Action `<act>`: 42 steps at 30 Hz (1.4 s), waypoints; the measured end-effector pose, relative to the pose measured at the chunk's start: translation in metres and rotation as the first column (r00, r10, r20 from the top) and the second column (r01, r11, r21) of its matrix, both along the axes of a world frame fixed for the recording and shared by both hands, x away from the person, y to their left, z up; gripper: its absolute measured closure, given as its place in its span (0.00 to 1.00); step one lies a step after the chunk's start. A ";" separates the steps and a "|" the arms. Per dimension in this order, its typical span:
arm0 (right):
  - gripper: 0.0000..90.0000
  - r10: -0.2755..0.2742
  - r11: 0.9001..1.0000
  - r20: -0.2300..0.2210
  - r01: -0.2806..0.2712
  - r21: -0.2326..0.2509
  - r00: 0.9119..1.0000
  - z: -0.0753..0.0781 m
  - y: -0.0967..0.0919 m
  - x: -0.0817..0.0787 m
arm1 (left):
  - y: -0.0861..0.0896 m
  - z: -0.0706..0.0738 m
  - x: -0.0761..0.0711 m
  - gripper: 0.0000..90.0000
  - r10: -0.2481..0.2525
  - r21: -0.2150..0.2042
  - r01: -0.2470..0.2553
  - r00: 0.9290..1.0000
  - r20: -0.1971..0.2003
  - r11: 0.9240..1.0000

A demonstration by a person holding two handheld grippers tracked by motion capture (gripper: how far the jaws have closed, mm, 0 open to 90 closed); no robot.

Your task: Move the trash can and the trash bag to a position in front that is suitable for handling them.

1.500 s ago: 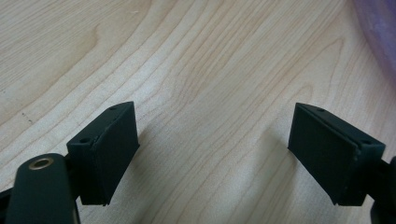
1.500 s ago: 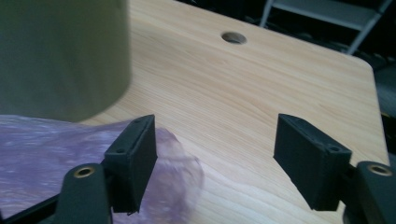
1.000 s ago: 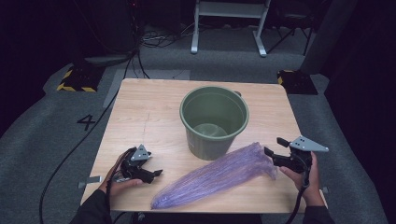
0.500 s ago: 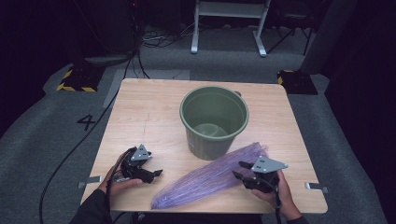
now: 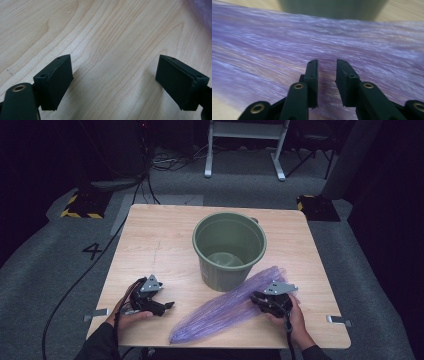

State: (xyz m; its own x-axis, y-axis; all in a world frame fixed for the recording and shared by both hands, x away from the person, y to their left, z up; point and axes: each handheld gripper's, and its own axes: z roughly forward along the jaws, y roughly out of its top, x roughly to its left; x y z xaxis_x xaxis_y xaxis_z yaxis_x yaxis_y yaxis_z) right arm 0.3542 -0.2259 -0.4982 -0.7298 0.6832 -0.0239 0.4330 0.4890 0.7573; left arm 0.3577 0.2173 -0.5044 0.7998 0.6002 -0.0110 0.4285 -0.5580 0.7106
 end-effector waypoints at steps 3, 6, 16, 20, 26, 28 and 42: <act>0.88 -0.022 1.000 -0.001 0.022 0.012 1.000 -0.002 -0.008 0.009 | 0.000 0.000 0.000 0.15 0.000 0.000 0.000 1.000 0.000 1.000; 0.90 -0.037 0.999 0.012 0.037 -0.001 0.999 -0.002 -0.013 0.014 | 0.000 0.000 0.000 0.15 0.000 0.000 0.000 1.000 0.000 1.000; 0.88 -0.126 0.992 0.048 0.127 -0.017 0.991 -0.003 -0.038 0.045 | 0.000 0.000 0.000 0.15 -0.004 -0.001 0.004 1.000 0.002 1.000; 0.88 -0.158 0.987 0.055 0.159 -0.024 0.986 -0.003 -0.043 0.056 | 0.000 0.000 0.001 0.15 -0.008 -0.001 0.008 1.000 0.001 1.000; 0.75 -0.224 0.975 0.044 0.224 0.002 0.974 -0.002 -0.054 0.067 | 0.000 0.000 0.001 0.15 -0.009 -0.001 0.009 1.000 0.001 1.000; 0.70 -0.229 0.973 0.053 0.228 0.018 0.972 0.002 -0.056 0.065 | -0.001 0.000 0.001 0.15 -0.009 -0.002 0.009 1.000 0.001 1.000; 0.37 0.008 0.989 0.098 -0.022 0.147 0.995 0.046 -0.035 0.010 | 0.000 0.000 0.001 0.15 -0.009 -0.001 0.009 1.000 0.001 1.000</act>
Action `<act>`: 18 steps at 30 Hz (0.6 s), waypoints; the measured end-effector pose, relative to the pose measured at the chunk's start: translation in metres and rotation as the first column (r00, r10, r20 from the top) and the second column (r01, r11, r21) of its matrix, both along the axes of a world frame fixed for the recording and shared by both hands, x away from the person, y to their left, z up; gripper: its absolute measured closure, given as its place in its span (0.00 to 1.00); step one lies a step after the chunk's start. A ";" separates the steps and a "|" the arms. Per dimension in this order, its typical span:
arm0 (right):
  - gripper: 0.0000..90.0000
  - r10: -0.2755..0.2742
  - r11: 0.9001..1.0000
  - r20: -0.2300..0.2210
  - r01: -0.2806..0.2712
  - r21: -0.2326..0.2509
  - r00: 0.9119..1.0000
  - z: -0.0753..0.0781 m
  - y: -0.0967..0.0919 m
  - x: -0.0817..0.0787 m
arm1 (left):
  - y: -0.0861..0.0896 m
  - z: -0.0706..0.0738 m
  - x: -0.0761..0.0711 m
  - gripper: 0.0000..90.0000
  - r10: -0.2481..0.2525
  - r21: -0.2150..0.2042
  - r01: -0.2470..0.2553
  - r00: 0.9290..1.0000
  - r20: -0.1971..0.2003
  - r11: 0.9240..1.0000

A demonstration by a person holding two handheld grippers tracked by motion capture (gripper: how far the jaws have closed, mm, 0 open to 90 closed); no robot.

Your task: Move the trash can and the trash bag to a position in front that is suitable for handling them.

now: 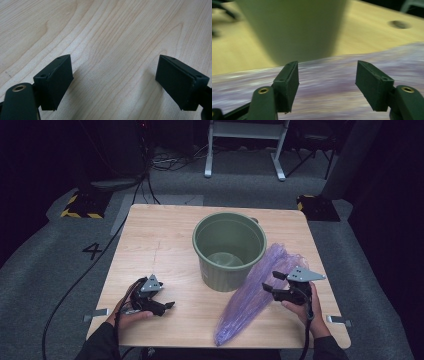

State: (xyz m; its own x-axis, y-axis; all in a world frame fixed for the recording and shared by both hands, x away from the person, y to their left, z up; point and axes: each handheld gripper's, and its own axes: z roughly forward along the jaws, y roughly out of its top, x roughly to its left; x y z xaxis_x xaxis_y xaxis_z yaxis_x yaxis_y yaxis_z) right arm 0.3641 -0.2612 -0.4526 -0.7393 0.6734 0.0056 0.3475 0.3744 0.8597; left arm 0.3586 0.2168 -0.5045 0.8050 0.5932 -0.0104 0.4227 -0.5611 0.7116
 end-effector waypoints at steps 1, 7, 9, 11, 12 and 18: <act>0.36 0.024 1.000 -0.012 -0.024 -0.010 1.000 -0.001 0.006 -0.004 | 0.000 0.000 0.000 0.15 0.000 0.000 0.000 1.000 0.000 1.000; 0.32 0.126 0.985 -0.061 -0.132 -0.107 0.990 -0.017 0.037 -0.019 | 0.000 0.000 0.000 0.16 0.000 0.001 0.000 1.000 0.001 1.000; 0.32 0.134 0.981 -0.085 -0.144 -0.129 0.987 -0.026 0.043 -0.019 | 0.000 0.000 0.000 0.16 0.002 0.000 -0.002 1.000 0.001 1.000; 0.32 0.129 0.978 -0.106 -0.145 -0.153 0.986 -0.034 0.047 -0.017 | 0.000 0.000 0.000 0.16 0.002 0.000 -0.002 1.000 0.000 1.000; 0.34 0.123 0.978 -0.112 -0.140 -0.154 0.986 -0.037 0.048 -0.016 | 0.000 0.000 0.000 0.16 0.002 0.000 -0.002 1.000 0.000 1.000; 0.44 0.057 0.981 -0.120 -0.078 -0.178 0.991 -0.046 0.049 -0.007 | 0.000 0.000 0.000 0.16 0.002 0.000 -0.002 1.000 0.000 1.000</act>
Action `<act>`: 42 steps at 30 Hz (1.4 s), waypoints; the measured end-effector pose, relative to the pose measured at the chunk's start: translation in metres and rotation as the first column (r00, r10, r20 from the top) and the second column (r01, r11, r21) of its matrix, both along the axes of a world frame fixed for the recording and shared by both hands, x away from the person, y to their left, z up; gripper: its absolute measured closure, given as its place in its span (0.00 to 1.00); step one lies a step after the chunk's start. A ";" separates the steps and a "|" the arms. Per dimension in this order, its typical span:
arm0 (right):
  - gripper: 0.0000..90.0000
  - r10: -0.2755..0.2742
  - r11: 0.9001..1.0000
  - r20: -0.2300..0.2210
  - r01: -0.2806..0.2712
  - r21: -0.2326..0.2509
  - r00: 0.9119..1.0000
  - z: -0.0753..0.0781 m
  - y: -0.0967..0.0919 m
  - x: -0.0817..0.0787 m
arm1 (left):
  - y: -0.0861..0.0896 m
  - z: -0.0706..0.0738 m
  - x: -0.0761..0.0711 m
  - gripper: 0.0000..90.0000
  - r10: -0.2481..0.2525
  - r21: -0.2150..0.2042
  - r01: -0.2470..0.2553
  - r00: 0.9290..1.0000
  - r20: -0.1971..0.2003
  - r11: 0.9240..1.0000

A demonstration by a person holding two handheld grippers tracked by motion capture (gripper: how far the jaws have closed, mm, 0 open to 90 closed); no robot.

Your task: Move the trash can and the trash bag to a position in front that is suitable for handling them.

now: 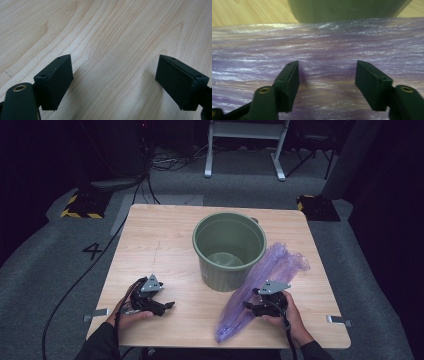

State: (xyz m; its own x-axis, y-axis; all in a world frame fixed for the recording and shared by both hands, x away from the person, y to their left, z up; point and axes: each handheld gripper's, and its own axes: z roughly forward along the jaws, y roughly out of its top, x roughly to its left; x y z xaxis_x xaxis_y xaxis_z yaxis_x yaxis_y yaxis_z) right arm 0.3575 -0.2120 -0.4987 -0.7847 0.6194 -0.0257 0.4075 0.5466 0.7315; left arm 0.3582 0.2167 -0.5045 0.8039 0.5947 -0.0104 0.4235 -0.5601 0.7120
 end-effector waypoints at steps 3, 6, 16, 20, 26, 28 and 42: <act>0.47 -0.008 1.000 0.011 0.008 -0.001 1.000 0.000 -0.004 0.004 | 0.000 0.000 0.000 0.16 0.000 0.000 0.000 1.000 0.000 1.000; 0.47 -0.028 1.000 0.019 0.028 0.009 0.999 -0.001 -0.010 0.012 | 0.000 0.000 0.000 0.16 0.000 0.000 0.000 1.000 0.000 1.000; 0.36 -0.061 0.998 0.037 0.061 -0.004 0.997 0.004 -0.021 0.030 | 0.000 0.000 0.000 0.16 0.000 0.000 0.000 1.000 0.000 1.000; 0.35 -0.076 0.995 0.074 0.071 0.066 0.994 0.027 -0.023 0.026 | 0.000 0.000 0.000 0.16 -0.003 0.000 0.003 1.000 0.000 1.000; 0.25 -0.058 0.993 0.119 0.045 0.114 0.991 0.049 -0.011 0.030 | 0.000 0.000 0.001 0.16 -0.004 0.000 0.004 1.000 -0.002 1.000; 0.22 -0.045 0.993 0.120 0.032 0.112 0.992 0.052 -0.005 0.032 | 0.000 0.000 0.001 0.16 -0.006 0.001 0.006 1.000 -0.002 1.000; 0.16 0.037 0.991 0.089 -0.049 0.128 0.995 0.056 0.020 0.047 | 0.000 0.000 0.001 0.16 -0.007 -0.002 0.007 1.000 -0.003 1.000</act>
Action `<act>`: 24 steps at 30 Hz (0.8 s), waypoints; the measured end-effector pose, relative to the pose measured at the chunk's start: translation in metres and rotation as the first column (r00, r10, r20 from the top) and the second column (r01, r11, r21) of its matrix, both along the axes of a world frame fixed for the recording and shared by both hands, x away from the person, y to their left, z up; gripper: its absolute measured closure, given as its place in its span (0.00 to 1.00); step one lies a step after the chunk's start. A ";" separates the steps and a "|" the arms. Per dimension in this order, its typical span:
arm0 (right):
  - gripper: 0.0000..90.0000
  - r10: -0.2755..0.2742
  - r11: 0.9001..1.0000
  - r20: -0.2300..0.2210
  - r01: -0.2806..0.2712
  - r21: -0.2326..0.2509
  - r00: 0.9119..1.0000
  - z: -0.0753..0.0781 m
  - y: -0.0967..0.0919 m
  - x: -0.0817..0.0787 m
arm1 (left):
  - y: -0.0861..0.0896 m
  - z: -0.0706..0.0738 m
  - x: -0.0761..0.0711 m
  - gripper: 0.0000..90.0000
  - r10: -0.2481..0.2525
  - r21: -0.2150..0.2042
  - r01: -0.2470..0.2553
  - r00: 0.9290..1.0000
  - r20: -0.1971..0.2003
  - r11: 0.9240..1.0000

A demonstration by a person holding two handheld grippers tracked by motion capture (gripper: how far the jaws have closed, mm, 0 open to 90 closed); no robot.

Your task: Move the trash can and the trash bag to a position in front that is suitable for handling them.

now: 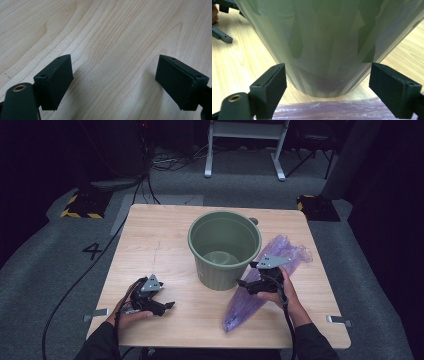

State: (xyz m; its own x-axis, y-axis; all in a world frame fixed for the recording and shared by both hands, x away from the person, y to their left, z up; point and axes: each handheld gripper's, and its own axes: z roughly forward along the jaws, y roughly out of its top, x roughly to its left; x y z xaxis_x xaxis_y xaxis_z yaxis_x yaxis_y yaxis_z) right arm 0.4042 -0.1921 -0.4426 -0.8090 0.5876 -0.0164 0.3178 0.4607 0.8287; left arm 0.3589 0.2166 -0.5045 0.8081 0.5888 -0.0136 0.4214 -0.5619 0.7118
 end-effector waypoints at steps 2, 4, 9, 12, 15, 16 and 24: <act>0.16 0.017 1.000 -0.002 -0.017 0.009 1.000 -0.001 0.004 0.000 | 0.000 0.000 0.000 0.16 -0.001 0.000 0.001 1.000 0.000 1.000; 0.17 0.034 0.999 -0.007 -0.034 0.014 0.999 0.000 0.010 -0.003 | 0.000 0.000 0.000 0.16 -0.004 0.000 0.004 1.000 0.001 1.000; 0.24 0.040 0.999 0.034 -0.040 -0.022 0.999 0.005 0.010 -0.015 | 0.000 0.000 0.000 0.16 -0.005 0.000 0.005 1.000 0.000 1.000; 0.24 -0.005 0.999 0.047 0.007 -0.046 0.999 0.004 -0.008 -0.025 | 0.000 0.000 0.000 0.16 -0.008 0.000 0.008 1.000 0.001 1.000; 0.25 -0.059 0.996 0.048 0.062 -0.067 0.997 -0.001 -0.033 -0.032 | 0.000 0.000 0.000 0.16 -0.008 0.000 0.008 1.000 0.000 1.000; 0.25 -0.077 0.994 0.048 0.080 -0.072 0.996 -0.005 -0.041 -0.033 | 0.000 0.000 0.000 0.16 -0.008 0.000 0.008 1.000 0.001 1.000; 0.25 -0.177 0.984 -0.013 0.176 -0.037 0.984 -0.031 -0.070 -0.024 | 0.000 0.000 0.000 0.16 -0.010 -0.001 0.010 1.000 0.001 1.000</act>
